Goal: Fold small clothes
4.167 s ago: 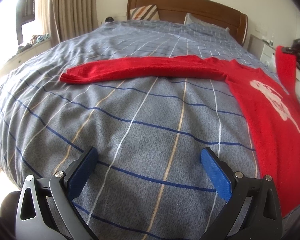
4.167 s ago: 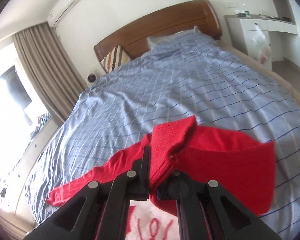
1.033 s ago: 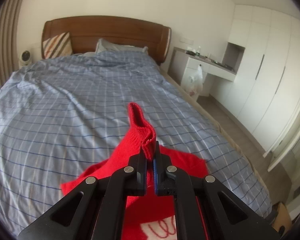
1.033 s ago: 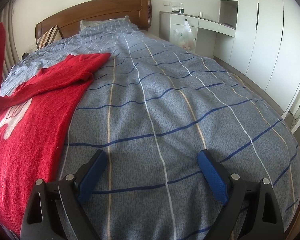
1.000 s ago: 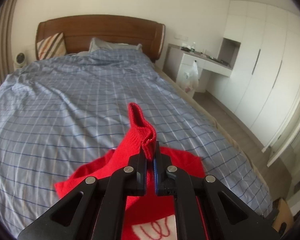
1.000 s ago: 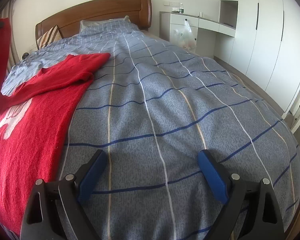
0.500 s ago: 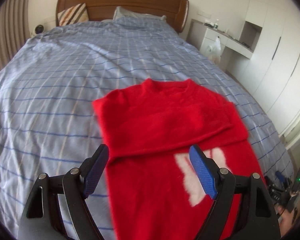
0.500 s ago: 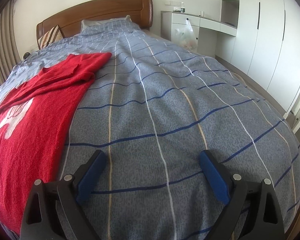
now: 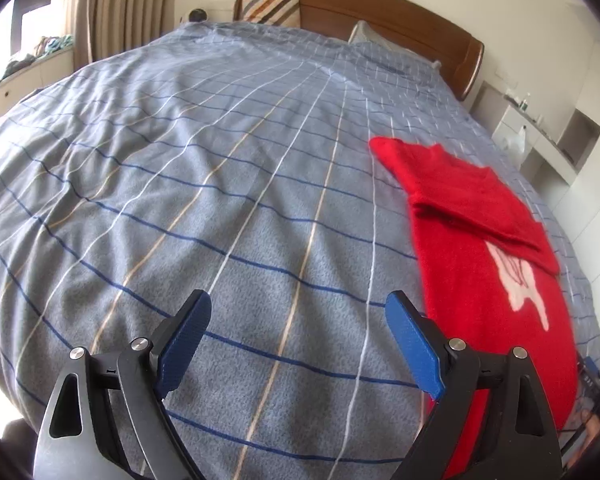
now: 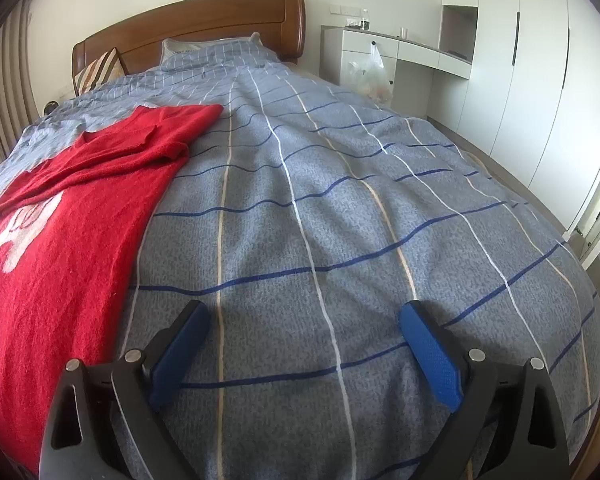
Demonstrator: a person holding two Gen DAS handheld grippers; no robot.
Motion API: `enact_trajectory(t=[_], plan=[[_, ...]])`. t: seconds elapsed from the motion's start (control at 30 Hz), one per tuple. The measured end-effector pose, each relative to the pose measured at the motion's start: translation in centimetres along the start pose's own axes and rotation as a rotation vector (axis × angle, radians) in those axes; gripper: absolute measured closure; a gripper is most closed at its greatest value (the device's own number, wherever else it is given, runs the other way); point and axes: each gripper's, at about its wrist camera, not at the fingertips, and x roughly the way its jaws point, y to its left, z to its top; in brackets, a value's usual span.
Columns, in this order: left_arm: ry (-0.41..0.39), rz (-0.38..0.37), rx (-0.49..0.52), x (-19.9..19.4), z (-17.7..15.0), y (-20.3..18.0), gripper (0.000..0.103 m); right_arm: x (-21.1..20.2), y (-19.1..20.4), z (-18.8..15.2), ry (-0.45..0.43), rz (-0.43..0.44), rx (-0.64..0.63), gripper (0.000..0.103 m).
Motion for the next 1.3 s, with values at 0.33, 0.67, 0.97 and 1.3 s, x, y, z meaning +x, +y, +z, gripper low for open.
enact_trajectory(t=[0.33,0.67,0.97,1.3], plan=[[-0.06,0.058,0.054,0.4,2.0,-0.7,0.008,-3.5,0.7,2.9,-0.108,-0.014,-0.033,0.007],[0.004,0.252,0.036,10.8,8.8,0.2,0.006,6.1,-0.1,12.7,-0.033,-0.043,-0.12,0.006],[0.052,0.244,0.027,12.7,7.7,0.9,0.0,11.3,-0.9,10.4,0.131,-0.028,-0.113,0.0],[0.058,0.236,0.02,12.7,7.9,0.9,0.0,11.3,-1.0,10.6,0.141,-0.019,-0.107,0.0]])
